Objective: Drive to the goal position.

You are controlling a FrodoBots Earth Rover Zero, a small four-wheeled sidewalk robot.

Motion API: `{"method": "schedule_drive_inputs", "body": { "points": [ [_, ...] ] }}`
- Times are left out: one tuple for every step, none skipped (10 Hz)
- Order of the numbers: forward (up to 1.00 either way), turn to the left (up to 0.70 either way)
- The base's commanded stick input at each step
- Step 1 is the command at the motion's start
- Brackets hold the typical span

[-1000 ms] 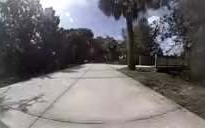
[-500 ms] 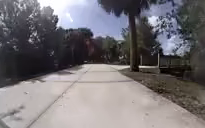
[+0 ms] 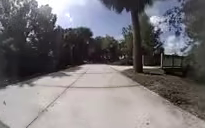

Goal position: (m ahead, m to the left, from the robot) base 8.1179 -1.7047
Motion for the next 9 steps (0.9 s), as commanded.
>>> {"method": "schedule_drive_inputs", "body": {
  "points": [
    [0.85,0.00],
    [0.85,0.00],
    [0.85,0.00],
    [0.85,0.00],
    [0.85,0.00],
    [0.85,0.00],
    [0.85,0.00],
    [0.85,0.00],
    [0.85,0.00]
  ]
}}
